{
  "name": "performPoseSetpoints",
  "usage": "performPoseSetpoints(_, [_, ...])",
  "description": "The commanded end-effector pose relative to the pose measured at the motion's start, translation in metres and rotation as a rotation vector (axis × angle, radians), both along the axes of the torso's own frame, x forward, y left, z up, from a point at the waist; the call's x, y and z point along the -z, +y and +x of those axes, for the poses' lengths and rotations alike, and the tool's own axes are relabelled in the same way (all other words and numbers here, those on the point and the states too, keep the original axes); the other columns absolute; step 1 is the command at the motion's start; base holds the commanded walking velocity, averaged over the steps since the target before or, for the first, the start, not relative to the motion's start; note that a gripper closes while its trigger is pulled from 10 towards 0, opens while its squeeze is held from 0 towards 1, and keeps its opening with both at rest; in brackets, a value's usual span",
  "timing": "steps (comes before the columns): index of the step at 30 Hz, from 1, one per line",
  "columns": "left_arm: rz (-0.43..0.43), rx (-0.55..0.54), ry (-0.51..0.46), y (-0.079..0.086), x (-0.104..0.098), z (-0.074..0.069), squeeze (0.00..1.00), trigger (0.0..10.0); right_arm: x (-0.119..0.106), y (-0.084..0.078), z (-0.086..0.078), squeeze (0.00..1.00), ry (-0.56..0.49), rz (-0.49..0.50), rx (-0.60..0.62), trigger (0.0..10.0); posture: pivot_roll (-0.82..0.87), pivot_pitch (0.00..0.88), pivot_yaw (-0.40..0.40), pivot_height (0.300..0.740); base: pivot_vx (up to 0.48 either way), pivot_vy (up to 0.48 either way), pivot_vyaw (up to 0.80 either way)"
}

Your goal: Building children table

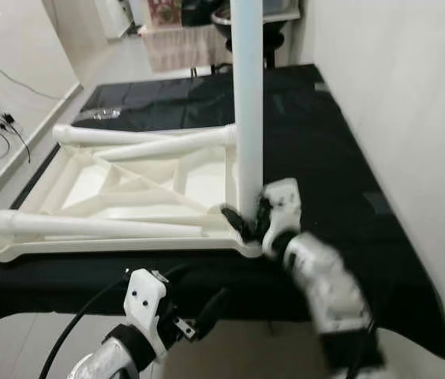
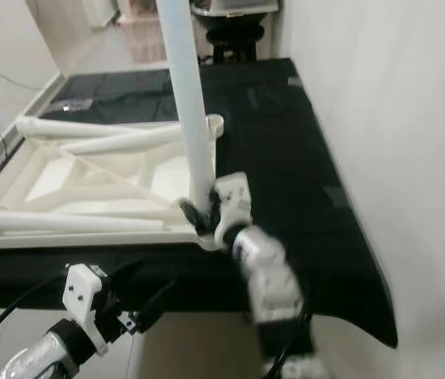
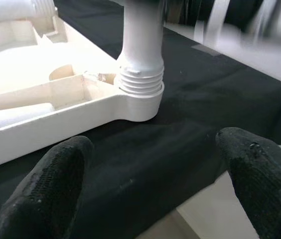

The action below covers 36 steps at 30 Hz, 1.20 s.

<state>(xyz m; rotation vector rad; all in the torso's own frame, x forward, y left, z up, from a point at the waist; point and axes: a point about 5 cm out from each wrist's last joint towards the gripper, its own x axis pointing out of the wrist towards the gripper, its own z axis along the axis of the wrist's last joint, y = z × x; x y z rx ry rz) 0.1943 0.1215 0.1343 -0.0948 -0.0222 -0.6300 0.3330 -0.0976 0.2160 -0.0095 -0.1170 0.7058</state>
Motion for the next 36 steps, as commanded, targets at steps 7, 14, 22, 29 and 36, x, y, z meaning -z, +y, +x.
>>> performPoseSetpoints(7, [0.013, -0.015, 0.019, 0.002, 0.006, 0.002, 0.0, 10.0, -0.01, -0.002, 0.011, 0.0, -0.076, -0.176, -0.248, 10.0, -0.01, 0.108, 0.065, 0.74, 0.0, 0.0, 0.0])
performPoseSetpoints(14, [0.011, -0.009, 0.014, 0.0, 0.006, 0.003, 0.0, 10.0, -0.01, -0.01, 0.029, 0.0, 0.003, -0.257, -0.486, 10.0, -0.01, 0.107, 0.061, 0.74, 0.0, 0.0, 0.0])
performPoseSetpoints(22, [0.007, -0.005, 0.016, -0.001, 0.006, 0.004, 0.0, 10.0, 0.0, -0.013, 0.038, 0.0, 0.096, -0.224, -0.55, 0.0, 0.0, 0.106, 0.056, 0.74, 0.0, 0.0, 0.0])
performPoseSetpoints(29, [0.009, -0.005, 0.018, 0.0, 0.007, 0.004, 0.0, 10.0, 0.012, -0.014, 0.04, 0.0, 0.103, -0.22, -0.545, 0.0, 0.0, 0.1, 0.06, 0.74, 0.0, 0.0, 0.0])
performPoseSetpoints(36, [0.01, -0.002, 0.022, 0.001, 0.009, 0.001, 0.0, 10.0, 0.029, -0.029, 0.042, 0.0, 0.13, -0.235, -0.202, 0.0, 0.01, 0.093, 0.039, 0.74, 0.0, 0.0, 0.0])
